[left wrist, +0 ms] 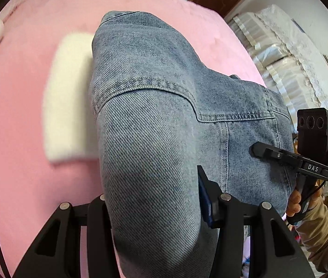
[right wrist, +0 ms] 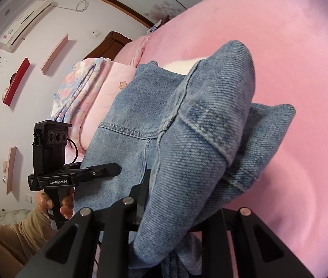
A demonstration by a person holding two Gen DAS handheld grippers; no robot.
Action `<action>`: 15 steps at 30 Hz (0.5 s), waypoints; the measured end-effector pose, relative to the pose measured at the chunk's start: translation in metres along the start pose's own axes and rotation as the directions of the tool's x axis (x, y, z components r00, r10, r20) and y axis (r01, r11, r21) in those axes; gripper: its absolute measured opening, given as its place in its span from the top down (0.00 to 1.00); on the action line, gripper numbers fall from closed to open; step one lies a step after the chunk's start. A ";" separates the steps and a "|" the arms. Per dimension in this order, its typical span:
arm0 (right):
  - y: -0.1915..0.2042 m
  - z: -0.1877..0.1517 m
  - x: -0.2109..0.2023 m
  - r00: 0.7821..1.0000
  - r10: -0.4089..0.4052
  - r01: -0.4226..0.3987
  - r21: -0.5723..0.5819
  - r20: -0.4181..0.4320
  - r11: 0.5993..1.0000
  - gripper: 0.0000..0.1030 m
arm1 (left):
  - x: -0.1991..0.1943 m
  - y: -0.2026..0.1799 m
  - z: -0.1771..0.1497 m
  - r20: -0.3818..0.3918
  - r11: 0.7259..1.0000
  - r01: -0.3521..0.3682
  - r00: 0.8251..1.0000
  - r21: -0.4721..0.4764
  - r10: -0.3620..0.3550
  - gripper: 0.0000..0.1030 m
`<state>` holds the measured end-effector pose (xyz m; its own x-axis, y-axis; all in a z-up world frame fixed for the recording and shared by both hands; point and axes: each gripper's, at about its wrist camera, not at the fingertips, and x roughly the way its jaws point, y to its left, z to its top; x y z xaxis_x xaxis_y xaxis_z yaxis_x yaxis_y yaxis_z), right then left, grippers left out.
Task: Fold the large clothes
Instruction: 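Lift the jacket stack with both tools and carry it onto the cream blanket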
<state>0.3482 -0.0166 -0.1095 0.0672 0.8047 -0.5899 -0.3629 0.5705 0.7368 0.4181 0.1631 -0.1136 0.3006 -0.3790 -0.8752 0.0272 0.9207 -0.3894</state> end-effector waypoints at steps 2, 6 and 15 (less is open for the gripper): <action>0.003 0.026 0.018 1.000 0.008 -0.007 -0.012 0.011 1.000 0.81 | -0.001 0.020 0.028 0.027 1.000 -0.005 1.000 0.007 0.005 0.54; 0.004 0.075 0.055 0.999 0.017 -0.016 -0.018 0.029 1.000 0.81 | 0.000 0.063 0.071 0.073 1.000 -0.023 0.997 0.020 0.022 0.54; -0.034 0.127 0.143 0.999 -0.036 0.036 0.028 0.013 0.999 0.81 | 0.075 0.134 0.132 0.051 0.997 -0.069 0.996 -0.034 0.071 0.53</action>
<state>0.4886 0.0996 -0.1766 0.0925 0.7856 -0.6118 -0.3345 0.6033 0.7240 0.5702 0.2702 -0.1938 0.3498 -0.3078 -0.8848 -0.0257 0.9410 -0.3375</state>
